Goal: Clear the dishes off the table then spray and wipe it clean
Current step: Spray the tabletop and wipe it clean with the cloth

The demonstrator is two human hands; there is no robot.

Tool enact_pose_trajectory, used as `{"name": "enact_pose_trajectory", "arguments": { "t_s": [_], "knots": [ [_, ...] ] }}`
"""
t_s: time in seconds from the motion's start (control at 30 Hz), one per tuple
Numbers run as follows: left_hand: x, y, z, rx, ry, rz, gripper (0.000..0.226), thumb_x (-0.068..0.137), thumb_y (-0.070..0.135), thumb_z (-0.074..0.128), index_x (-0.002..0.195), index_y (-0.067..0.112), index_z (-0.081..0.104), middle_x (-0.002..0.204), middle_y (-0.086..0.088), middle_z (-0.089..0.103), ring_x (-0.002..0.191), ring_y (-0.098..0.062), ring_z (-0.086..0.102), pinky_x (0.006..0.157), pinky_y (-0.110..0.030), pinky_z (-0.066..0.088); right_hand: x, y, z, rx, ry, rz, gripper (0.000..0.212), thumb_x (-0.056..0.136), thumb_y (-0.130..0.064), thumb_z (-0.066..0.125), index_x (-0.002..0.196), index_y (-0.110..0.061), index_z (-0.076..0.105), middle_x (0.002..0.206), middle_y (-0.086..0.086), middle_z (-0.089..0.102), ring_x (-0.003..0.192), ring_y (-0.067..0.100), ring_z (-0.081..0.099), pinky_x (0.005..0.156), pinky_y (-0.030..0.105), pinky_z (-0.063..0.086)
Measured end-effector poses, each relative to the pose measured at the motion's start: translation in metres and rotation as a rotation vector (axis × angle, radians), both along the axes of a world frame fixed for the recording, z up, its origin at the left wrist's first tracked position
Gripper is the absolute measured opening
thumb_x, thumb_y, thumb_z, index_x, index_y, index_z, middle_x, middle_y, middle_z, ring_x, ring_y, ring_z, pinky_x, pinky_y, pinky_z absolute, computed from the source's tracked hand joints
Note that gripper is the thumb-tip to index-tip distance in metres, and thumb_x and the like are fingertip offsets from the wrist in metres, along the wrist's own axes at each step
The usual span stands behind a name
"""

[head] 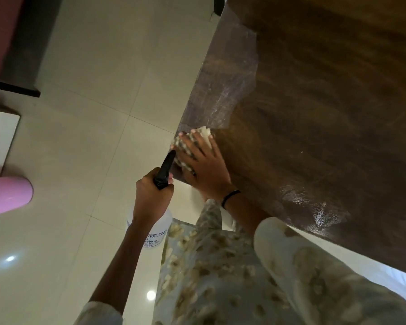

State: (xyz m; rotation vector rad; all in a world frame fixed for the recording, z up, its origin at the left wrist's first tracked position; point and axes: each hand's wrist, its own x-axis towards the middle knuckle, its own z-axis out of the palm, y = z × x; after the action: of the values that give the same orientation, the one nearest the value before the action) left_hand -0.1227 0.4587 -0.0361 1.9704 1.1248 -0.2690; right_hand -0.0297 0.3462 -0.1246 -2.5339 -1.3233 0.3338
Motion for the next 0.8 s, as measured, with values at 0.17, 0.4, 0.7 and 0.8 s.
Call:
{"name": "enact_pose_trajectory", "arguments": {
  "t_s": [0.17, 0.4, 0.7, 0.8],
  "knots": [
    [0.005, 0.005, 0.002, -0.029, 0.025, -0.053, 0.021, 0.074, -0.007, 0.053, 0.081, 0.011, 0.063, 0.056, -0.009, 0.054, 0.044, -0.017, 0.032, 0.041, -0.018, 0.028, -0.025, -0.039, -0.004, -0.018, -0.008, 0.256, 0.060, 0.094, -0.038, 0.046, 0.151, -0.029, 0.033, 0.161, 0.002, 0.025, 0.151, 0.028, 0.014, 0.121, 0.051, 0.014],
    [0.017, 0.020, 0.001, -0.045, -0.001, -0.064, 0.018, 0.076, -0.005, 0.055, 0.081, 0.009, 0.065, 0.070, -0.019, 0.065, 0.049, -0.025, 0.042, 0.045, -0.022, 0.034, 0.026, -0.037, 0.003, -0.101, -0.024, 0.031, 0.061, 0.093, -0.038, 0.043, 0.152, -0.033, 0.029, 0.162, -0.001, 0.023, 0.151, 0.025, 0.014, 0.120, 0.050, 0.015],
    [0.036, 0.035, -0.003, -0.052, -0.004, -0.152, 0.005, 0.079, 0.004, 0.061, 0.075, 0.006, 0.059, 0.055, -0.009, 0.055, 0.049, -0.023, 0.040, 0.050, -0.027, 0.035, -0.025, -0.010, -0.007, -0.065, 0.022, 0.214, 0.057, 0.094, -0.041, 0.045, 0.149, -0.029, 0.035, 0.158, 0.004, 0.031, 0.150, 0.029, 0.017, 0.121, 0.050, 0.015],
    [0.050, 0.030, -0.006, -0.107, 0.012, -0.173, 0.006, 0.077, 0.008, 0.061, 0.081, 0.006, 0.065, 0.063, -0.015, 0.062, 0.054, -0.029, 0.049, 0.054, -0.030, 0.038, -0.009, -0.060, -0.004, -0.082, -0.041, 0.196, 0.057, 0.097, -0.042, 0.040, 0.152, -0.032, 0.029, 0.160, 0.000, 0.026, 0.150, 0.026, 0.016, 0.121, 0.049, 0.015]
  ]
}}
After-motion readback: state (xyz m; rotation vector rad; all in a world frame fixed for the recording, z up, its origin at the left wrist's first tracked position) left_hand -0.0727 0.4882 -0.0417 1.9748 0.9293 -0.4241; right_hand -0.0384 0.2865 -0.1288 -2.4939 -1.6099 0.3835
